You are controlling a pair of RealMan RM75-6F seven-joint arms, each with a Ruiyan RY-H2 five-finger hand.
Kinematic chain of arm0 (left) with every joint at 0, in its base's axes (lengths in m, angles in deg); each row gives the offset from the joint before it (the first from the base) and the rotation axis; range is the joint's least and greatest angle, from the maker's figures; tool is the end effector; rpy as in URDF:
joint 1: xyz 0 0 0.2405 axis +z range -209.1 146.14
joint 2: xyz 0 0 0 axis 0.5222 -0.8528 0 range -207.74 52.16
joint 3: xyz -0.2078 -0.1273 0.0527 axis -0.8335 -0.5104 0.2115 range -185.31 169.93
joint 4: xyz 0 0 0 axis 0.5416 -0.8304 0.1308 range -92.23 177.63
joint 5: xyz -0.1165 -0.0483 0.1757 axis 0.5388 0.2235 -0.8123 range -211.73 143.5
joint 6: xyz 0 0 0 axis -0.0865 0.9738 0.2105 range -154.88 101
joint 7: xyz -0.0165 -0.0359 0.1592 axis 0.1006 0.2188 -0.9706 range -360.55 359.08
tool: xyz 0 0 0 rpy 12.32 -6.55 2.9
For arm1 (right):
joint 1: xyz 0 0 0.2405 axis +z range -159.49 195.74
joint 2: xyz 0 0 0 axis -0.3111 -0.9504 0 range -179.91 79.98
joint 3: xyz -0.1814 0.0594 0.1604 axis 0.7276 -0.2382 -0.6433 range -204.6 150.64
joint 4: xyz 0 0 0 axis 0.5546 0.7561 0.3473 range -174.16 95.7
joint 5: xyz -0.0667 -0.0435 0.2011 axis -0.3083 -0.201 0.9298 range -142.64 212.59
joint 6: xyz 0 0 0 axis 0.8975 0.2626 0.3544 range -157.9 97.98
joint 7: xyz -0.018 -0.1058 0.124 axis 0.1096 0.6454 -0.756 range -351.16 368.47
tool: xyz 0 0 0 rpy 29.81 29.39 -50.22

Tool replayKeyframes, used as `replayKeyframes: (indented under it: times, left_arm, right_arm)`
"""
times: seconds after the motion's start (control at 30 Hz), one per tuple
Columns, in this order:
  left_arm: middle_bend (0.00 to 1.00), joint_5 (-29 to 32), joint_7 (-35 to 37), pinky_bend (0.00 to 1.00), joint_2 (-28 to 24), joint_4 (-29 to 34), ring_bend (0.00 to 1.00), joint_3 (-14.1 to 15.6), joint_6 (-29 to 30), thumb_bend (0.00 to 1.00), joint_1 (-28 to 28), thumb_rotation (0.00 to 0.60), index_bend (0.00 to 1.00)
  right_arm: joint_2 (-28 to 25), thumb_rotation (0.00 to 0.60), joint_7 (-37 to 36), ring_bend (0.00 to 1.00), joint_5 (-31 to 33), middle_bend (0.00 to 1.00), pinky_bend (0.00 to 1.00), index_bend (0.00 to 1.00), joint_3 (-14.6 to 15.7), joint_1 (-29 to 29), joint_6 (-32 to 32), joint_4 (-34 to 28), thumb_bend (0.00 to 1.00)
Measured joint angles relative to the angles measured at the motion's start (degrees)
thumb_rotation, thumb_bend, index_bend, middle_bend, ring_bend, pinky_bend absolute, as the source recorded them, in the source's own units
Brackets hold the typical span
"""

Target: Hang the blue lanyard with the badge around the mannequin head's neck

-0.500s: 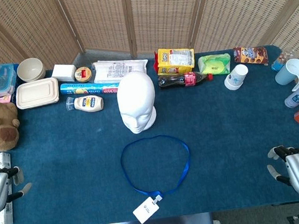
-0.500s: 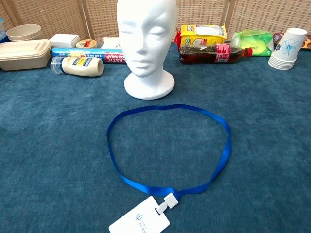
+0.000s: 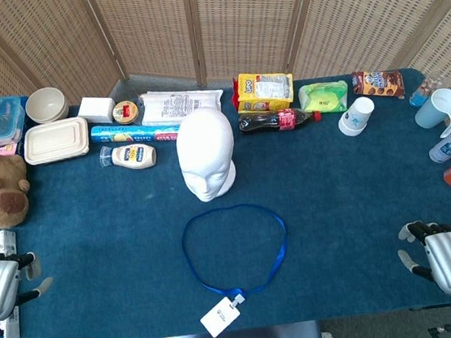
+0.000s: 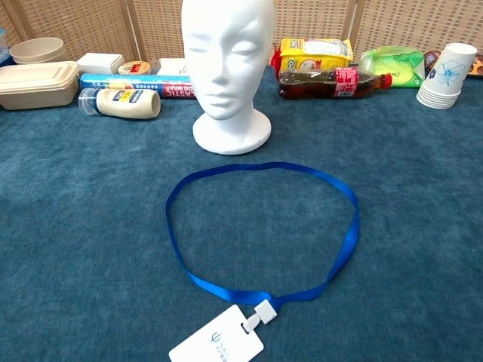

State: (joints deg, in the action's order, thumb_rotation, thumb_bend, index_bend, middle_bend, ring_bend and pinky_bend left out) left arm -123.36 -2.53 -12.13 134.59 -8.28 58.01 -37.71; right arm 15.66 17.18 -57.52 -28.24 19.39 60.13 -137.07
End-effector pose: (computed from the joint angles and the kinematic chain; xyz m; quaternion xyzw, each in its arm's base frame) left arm -0.2968 0.1991 0.1324 -0.6265 -0.3754 -0.3897 0.5610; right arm -0.2765 -0.1747 0.1376 0.6074 -0.3557 0.4028 0.5851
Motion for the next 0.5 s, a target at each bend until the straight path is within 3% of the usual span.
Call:
replayKeyframes:
  times: [0.27,0.5]
  left_arm:
    - [0.69,0.2,-0.2,0.51,-1.1,1.2,0.67,-0.6,-0.4,0.18,-0.6,0.6,0.67]
    - [0.69,-0.1,-1.0,0.51,-0.8,2.0,0.67,-0.5,-2.1,0.18,-1.7,0.6,0.67]
  right_arm:
    - [0.7,0.6,0.3,0.57,-0.6,0.53,0.55,0.49,-0.9,1.3,-0.6,-1.3,0.32]
    - [1.9,0.6,3.4,0.61,-0.7,0.53,0.58,0.48,-3.1,5.8,-5.9,-4.6,0.32]
